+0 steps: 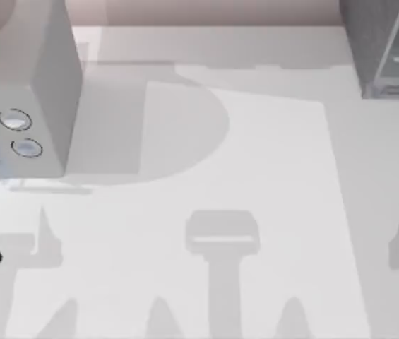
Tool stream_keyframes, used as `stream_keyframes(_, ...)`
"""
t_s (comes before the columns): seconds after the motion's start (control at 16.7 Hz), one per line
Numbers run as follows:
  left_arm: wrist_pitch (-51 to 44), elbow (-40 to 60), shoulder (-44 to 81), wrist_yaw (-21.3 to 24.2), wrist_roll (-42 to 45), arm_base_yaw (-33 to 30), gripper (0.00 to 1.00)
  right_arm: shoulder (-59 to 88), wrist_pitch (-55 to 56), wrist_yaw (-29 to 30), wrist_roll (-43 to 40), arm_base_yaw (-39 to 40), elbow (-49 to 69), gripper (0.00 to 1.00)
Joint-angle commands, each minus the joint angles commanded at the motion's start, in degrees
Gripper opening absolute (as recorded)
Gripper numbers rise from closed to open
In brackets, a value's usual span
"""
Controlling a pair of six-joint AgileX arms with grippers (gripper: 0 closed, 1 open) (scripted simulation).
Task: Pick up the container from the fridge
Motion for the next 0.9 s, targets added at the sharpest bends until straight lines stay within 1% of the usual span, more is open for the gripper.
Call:
stream_keyframes(0.18, 0.00, 0.00, 0.00, 0.00, 0.00, 0.00, 1.00, 0.58, 0.59, -0.23, -0.01, -0.21, 0.10, 1.00)
stream_keyframes(0.36, 0.00, 0.00, 0.00, 0.00, 0.00, 0.00, 1.00, 5.95, 6.00, -2.16, -0.11, -2.15, 0.99, 1.00)
stream_keyframes(0.6, 0.00, 0.00, 0.00, 0.00, 0.00, 0.00, 1.00, 21.15, 20.98, -6.75, -0.17, -7.11, 2.94, 1.00)
stream_keyframes(0.9, 0.00, 0.00, 0.00, 0.00, 0.00, 0.00, 1.00, 49.16, 44.62, -14.19, 0.22, -15.00, 4.90, 1.00)
